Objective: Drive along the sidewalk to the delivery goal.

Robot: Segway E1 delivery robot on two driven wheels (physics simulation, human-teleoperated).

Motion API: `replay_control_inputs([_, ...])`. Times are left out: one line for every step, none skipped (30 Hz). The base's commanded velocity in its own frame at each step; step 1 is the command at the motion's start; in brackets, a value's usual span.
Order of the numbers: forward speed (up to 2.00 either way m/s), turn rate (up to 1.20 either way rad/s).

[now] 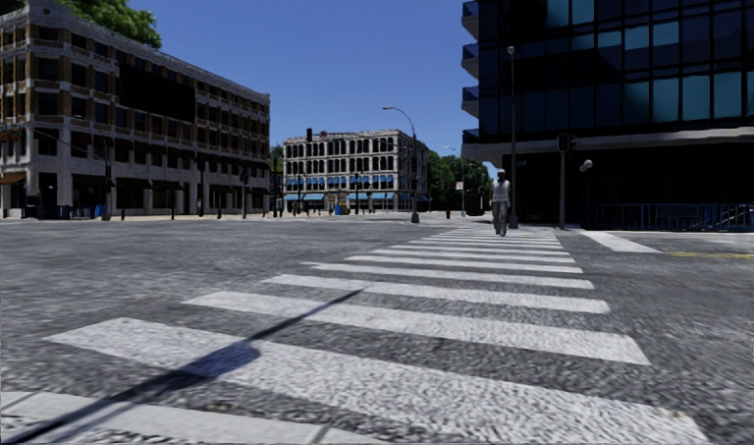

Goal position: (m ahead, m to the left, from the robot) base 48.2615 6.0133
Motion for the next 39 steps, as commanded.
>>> replay_control_inputs([1.33, 0.0])
replay_control_inputs([1.33, 0.0])
replay_control_inputs([1.33, 0.0])
replay_control_inputs([1.33, 0.0])
replay_control_inputs([1.33, 0.0])
replay_control_inputs([1.33, 0.0])
replay_control_inputs([1.32, 0.0])
replay_control_inputs([1.32, 0.0])
replay_control_inputs([1.32, 0.0])
replay_control_inputs([1.32, 0.0])
replay_control_inputs([1.32, 0.0])
replay_control_inputs([1.32, 0.0])
replay_control_inputs([1.32, 0.0])
replay_control_inputs([1.32, 0.0])
replay_control_inputs([1.32, 0.0])
replay_control_inputs([1.32, 0.0])
replay_control_inputs([1.32, 0.0])
replay_control_inputs([1.32, 0.0])
replay_control_inputs([1.32, 0.0])
replay_control_inputs([1.32, 0.0])
replay_control_inputs([1.32, 0.0])
replay_control_inputs([1.32, 0.0])
replay_control_inputs([1.32, 0.0])
replay_control_inputs([1.32, 0.0])
replay_control_inputs([1.32, 0.0])
replay_control_inputs([1.32, 0.0])
replay_control_inputs([1.32, 0.0])
replay_control_inputs([1.32, 0.0])
replay_control_inputs([1.32, 0.0])
replay_control_inputs([1.32, 0.0])
replay_control_inputs([1.32, 0.0])
replay_control_inputs([1.32, 0.0])
replay_control_inputs([1.32, 0.0])
replay_control_inputs([1.32, 0.0])
replay_control_inputs([1.32, 0.0])
replay_control_inputs([1.32, 0.0])
replay_control_inputs([1.32, 0.0])
replay_control_inputs([1.32, 0.0])
replay_control_inputs([1.32, 0.0])
